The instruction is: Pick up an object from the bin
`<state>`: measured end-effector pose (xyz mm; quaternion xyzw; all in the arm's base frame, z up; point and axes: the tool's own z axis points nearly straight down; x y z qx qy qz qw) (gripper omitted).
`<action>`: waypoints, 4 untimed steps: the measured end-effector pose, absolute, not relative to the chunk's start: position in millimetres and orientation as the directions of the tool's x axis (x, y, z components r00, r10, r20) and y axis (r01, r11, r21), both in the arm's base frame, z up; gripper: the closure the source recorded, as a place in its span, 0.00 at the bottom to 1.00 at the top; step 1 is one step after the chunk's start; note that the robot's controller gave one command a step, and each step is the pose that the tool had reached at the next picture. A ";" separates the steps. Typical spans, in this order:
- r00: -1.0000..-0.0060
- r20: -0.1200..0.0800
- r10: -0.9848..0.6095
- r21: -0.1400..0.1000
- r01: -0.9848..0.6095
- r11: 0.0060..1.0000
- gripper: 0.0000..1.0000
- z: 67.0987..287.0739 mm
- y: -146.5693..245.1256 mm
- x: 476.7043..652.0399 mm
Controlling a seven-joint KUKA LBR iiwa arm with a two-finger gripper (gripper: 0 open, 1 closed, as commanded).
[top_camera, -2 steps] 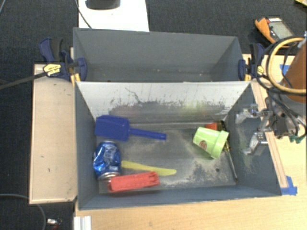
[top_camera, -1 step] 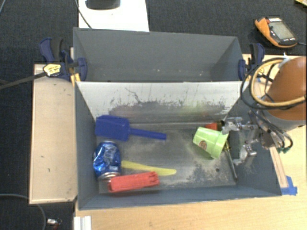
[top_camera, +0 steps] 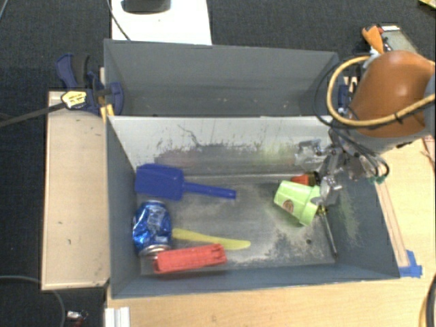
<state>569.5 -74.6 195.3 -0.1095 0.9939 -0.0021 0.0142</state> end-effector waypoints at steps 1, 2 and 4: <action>-0.946 -0.013 -0.325 -0.004 -0.325 0.946 0.00 150.4 -66.5 561.4; -0.978 -0.036 -0.205 -0.006 -0.205 0.979 0.00 105.9 -77.3 561.4; -0.953 -0.020 -0.302 -0.005 -0.302 0.953 0.00 80.3 -73.3 539.6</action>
Offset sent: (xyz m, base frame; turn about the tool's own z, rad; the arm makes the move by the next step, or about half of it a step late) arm -0.0087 -0.0057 -0.0958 0.0165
